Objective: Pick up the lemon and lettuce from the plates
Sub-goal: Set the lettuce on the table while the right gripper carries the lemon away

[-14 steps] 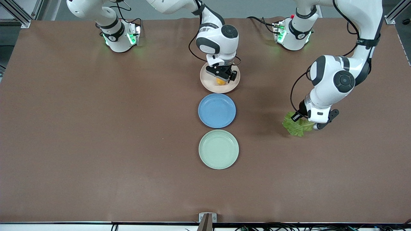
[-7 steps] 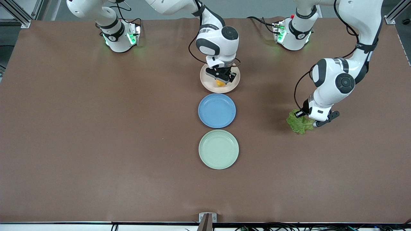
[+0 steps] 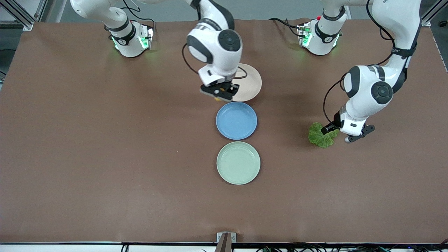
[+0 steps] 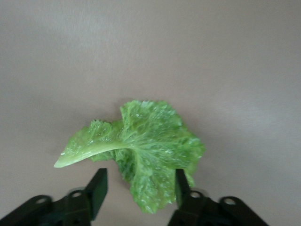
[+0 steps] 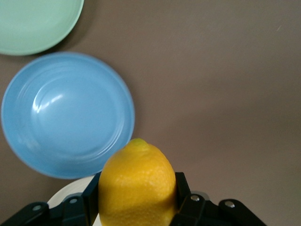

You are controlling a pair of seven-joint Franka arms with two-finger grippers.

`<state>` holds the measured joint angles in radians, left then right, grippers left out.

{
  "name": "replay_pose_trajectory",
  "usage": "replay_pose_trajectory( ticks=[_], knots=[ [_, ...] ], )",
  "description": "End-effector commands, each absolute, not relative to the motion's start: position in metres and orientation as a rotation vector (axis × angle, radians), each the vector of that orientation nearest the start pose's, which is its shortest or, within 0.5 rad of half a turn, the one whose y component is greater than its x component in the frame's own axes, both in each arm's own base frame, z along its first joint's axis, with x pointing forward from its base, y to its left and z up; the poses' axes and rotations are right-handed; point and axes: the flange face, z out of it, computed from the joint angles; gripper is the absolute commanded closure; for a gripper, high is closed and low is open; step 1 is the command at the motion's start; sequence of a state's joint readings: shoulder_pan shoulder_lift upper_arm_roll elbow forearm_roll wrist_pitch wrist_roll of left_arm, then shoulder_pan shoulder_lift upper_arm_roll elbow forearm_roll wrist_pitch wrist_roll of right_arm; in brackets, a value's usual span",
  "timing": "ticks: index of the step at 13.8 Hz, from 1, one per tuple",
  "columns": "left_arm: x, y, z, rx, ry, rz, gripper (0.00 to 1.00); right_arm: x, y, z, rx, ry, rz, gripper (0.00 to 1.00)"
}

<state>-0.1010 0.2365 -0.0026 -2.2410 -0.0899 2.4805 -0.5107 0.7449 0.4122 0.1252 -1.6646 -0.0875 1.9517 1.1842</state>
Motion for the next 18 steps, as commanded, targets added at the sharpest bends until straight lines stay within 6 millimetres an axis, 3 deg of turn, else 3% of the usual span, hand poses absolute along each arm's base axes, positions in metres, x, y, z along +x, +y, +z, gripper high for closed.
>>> replay_pose_trajectory(
  ticks=[1,2,4,6,8,9,11,14,18],
  knots=[
    [0.565,-0.043,0.309,-3.112,-0.772,0.117,0.02,0.456,0.396,0.369,-3.221,0.345,0.086,0.99],
    [0.569,-0.043,0.331,-3.114,-0.75,0.156,0.01,0.469,0.364,0.367,-3.217,0.296,0.083,0.99],
    [0.575,-0.041,0.379,-3.132,-0.635,0.233,0.01,0.49,0.306,0.343,-3.199,0.177,0.061,0.99],
    [0.574,-0.021,0.434,-3.171,-0.462,0.282,0.01,0.512,0.239,0.315,-3.175,0.069,0.025,0.99],
    [0.563,-0.004,0.494,-3.207,-0.348,0.237,0.01,0.523,0.193,0.296,-3.167,0.021,0.021,0.99],
    [0.555,-0.002,0.514,-3.213,-0.319,0.215,0.01,0.524,0.173,0.288,-3.166,0.015,0.025,0.98],
    [0.539,0.003,0.548,-3.225,-0.234,0.144,0.01,0.521,0.152,0.275,-3.164,0.006,0.035,0.98],
    [0.522,0.006,0.584,-3.225,-0.19,0.069,0.01,0.515,0.121,0.259,-3.165,-0.018,0.073,0.98],
    [0.521,0.005,0.62,-3.228,-0.175,-0.024,0.01,0.495,0.096,0.231,-3.143,-0.079,-0.015,0.98]
  ],
)
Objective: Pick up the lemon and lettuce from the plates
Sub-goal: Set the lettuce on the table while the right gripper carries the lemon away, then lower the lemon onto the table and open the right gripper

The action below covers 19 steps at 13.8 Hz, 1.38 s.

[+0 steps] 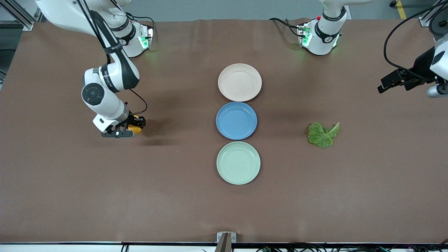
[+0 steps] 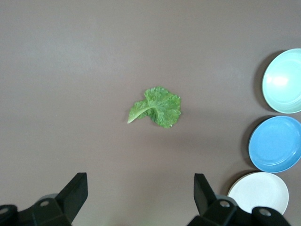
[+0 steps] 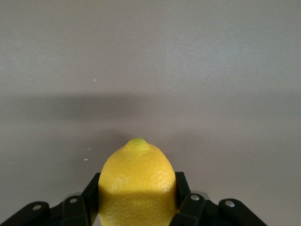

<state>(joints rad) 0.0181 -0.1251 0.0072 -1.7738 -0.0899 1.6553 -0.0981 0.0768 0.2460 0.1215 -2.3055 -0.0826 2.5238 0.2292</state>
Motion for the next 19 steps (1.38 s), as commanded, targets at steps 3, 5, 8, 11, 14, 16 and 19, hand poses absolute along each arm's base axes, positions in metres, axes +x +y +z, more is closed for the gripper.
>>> replay_pose_trajectory(
  ticks=[3,5,8,11,14,16,19],
  knots=[
    [0.527,0.004,0.638,-3.229,-0.167,-0.051,0.01,0.486,0.092,0.211,-3.128,-0.123,-0.051,0.98],
    [0.537,0.003,0.645,-3.227,-0.162,-0.063,0.01,0.485,0.075,0.203,-3.126,-0.148,-0.045,0.98],
    [0.555,0.001,0.65,-3.221,-0.153,-0.06,0.01,0.485,0.065,0.192,-3.121,-0.181,-0.035,0.98],
    [0.566,0.001,0.642,-3.197,-0.151,-0.043,0.01,0.483,0.06,0.187,-3.119,-0.2,-0.029,0.98],
    [0.565,0.003,0.645,-3.201,-0.166,-0.055,0.0,0.484,0.045,0.183,-3.117,-0.228,-0.018,0.96],
    [0.565,0.004,0.645,-3.201,-0.166,-0.058,0.0,0.483,0.046,0.18,-3.115,-0.23,-0.008,0.9],
    [0.564,0.003,0.646,-3.199,-0.166,-0.058,0.0,0.484,0.049,0.18,-3.114,-0.23,-0.008,0.24]
  ],
)
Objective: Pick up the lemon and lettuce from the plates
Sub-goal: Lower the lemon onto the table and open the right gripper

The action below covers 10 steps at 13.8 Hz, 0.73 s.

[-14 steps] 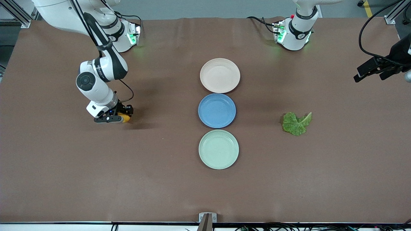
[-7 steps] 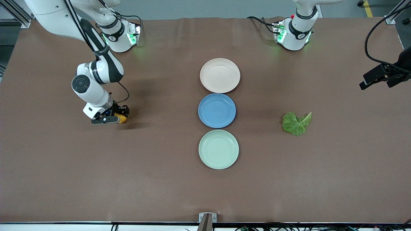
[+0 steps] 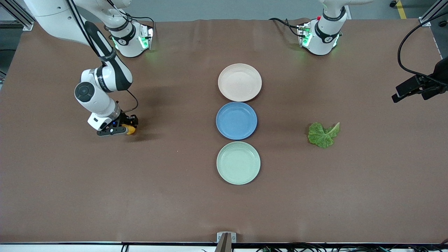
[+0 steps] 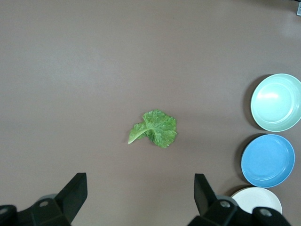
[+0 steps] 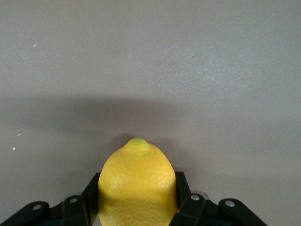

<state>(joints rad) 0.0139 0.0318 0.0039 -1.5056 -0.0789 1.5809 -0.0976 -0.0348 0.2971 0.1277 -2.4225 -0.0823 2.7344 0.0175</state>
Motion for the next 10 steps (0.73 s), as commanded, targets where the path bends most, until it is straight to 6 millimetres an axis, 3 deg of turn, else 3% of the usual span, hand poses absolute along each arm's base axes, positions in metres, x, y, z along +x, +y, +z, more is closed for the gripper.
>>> replay_pose_trajectory(
  ticks=[1,3,4,7,10],
  knots=[
    [0.564,0.003,0.646,-3.198,-0.166,-0.06,0.0,0.486,0.049,0.182,-3.115,-0.23,-0.008,0.0],
    [0.564,0.003,0.647,-3.204,-0.168,-0.063,0.0,0.503,0.054,0.202,-3.119,-0.245,-0.013,0.0],
    [0.564,0.004,0.647,-3.201,-0.169,-0.063,0.0,0.517,0.056,0.222,-3.127,-0.245,0.036,0.0],
    [0.564,0.003,0.646,-3.2,-0.151,-0.058,0.0,0.57,0.055,0.301,-3.146,-0.213,0.21,0.0],
    [0.564,0.003,0.646,-3.202,-0.144,-0.059,0.0,0.599,0.053,0.375,-3.161,-0.13,0.292,0.0]
  ],
)
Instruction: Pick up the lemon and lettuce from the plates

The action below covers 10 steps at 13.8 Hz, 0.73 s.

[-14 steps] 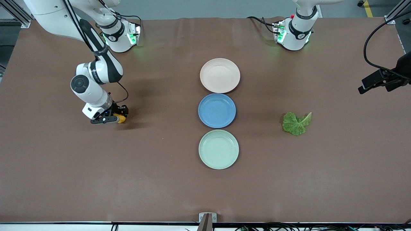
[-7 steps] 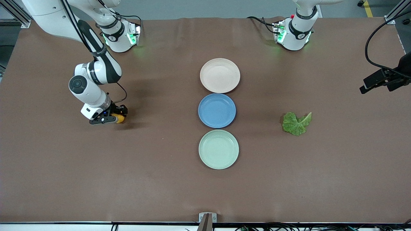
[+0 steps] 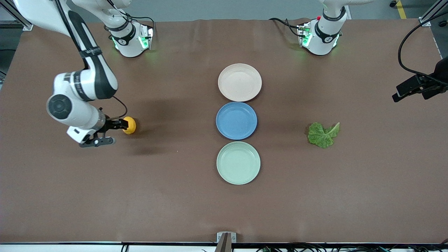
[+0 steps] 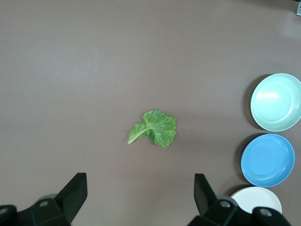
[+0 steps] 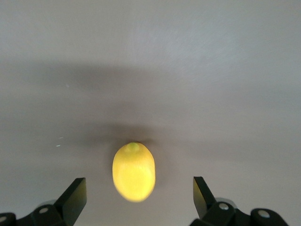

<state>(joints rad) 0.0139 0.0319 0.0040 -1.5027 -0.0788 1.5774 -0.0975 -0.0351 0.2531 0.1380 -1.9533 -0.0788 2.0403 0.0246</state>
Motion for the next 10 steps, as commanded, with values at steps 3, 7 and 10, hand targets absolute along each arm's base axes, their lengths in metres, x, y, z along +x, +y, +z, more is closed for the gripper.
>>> replay_pose_trajectory(
  ticks=[3,7,10],
  knots=[
    [0.564,0.002,0.646,-3.202,-0.144,-0.058,0.0,0.611,0.048,0.439,-3.162,-0.132,0.344,0.0],
    [0.564,0.0,0.646,-3.203,-0.146,-0.058,0.0,0.604,0.028,0.495,-3.165,-0.141,0.424,0.0],
    [0.564,0.0,0.645,-3.205,-0.156,-0.053,0.0,0.586,0.024,0.529,-3.183,-0.115,0.4,0.0]
  ],
)
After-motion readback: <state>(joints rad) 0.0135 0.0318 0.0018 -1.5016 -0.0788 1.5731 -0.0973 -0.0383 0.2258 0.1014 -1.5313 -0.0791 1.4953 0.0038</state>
